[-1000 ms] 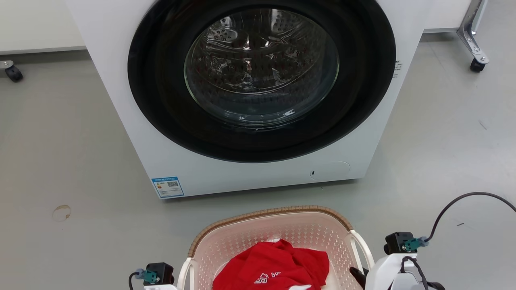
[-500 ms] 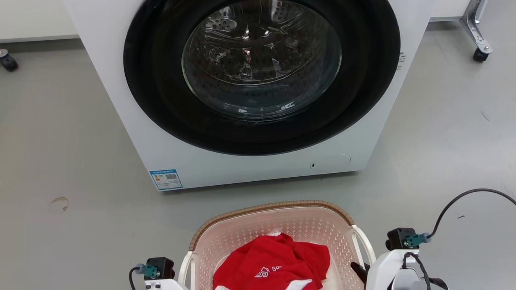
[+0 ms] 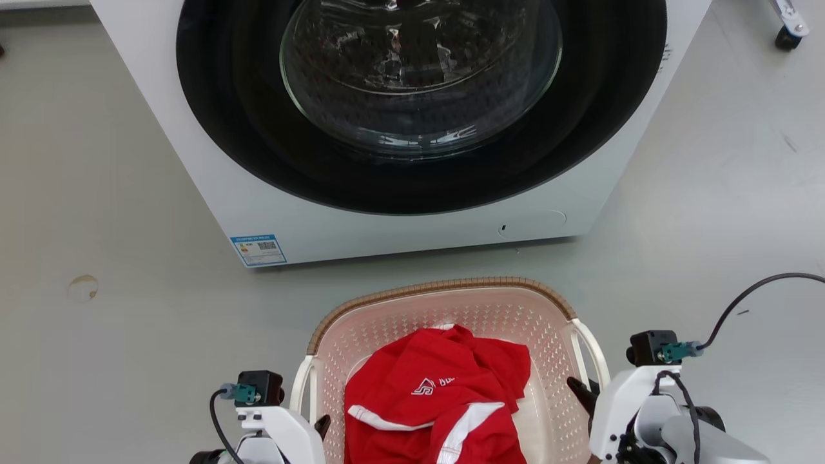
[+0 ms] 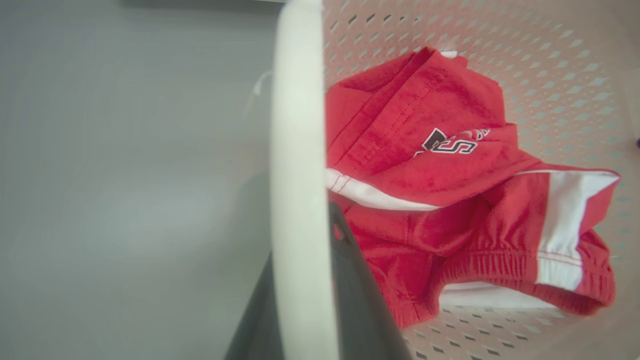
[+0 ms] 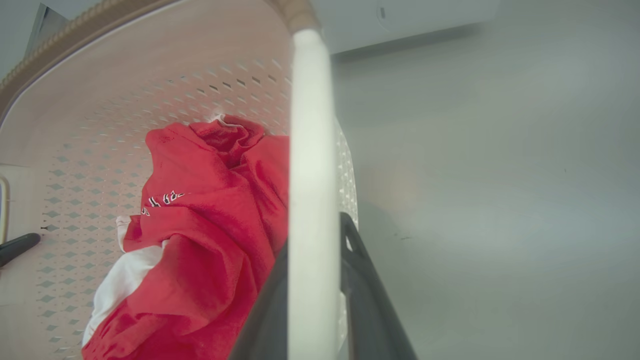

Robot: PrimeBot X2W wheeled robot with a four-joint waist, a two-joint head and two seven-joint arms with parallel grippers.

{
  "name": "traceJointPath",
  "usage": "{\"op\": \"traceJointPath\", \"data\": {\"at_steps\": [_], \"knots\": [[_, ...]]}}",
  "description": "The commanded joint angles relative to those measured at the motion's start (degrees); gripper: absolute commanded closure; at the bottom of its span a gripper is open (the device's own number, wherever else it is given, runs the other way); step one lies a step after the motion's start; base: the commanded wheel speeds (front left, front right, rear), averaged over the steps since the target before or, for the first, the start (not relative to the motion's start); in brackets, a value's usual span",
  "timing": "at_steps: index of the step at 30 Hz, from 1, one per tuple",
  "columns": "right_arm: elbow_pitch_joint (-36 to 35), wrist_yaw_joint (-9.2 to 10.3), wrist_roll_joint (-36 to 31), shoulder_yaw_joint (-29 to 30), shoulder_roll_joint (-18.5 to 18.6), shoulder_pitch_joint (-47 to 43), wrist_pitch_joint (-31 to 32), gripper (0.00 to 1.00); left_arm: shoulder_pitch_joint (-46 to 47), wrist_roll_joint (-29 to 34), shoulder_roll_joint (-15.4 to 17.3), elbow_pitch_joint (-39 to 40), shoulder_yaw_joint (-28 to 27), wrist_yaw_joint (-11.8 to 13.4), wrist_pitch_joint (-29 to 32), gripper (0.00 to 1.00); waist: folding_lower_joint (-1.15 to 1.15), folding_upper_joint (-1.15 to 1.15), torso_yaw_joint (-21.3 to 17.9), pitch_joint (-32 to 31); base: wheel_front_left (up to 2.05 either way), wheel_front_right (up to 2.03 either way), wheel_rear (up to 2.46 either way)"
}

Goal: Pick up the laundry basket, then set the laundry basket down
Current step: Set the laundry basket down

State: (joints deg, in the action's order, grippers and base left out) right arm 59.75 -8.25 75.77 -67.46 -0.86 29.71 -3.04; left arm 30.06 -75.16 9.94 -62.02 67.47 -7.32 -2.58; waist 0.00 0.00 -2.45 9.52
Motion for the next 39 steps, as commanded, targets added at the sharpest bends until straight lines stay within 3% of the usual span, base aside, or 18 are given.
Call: {"op": "traceJointPath", "data": {"at_steps": [1,27,39], "knots": [[2.14,0.76,0.45,0.93,6.98,1.90,-1.69,1.00,1.49,0.63,5.67,-2.20,-0.88,-0.17,-0.55,1.00,0.00,0.00,0.08,1.28,0.00,0.00,0.00],[-0.42,0.76,0.09,2.76,11.31,13.50,-7.45,1.00,16.12,1.24,1.43,-6.20,-1.10,-0.17,-5.85,1.00,0.00,0.00,1.79,23.72,0.00,0.00,0.00],[-1.83,0.76,0.20,3.92,13.72,17.62,-9.99,1.00,23.55,1.46,2.06,-5.84,-1.23,-0.17,-8.38,1.00,0.00,0.00,1.59,34.57,0.00,0.00,0.00]]}}
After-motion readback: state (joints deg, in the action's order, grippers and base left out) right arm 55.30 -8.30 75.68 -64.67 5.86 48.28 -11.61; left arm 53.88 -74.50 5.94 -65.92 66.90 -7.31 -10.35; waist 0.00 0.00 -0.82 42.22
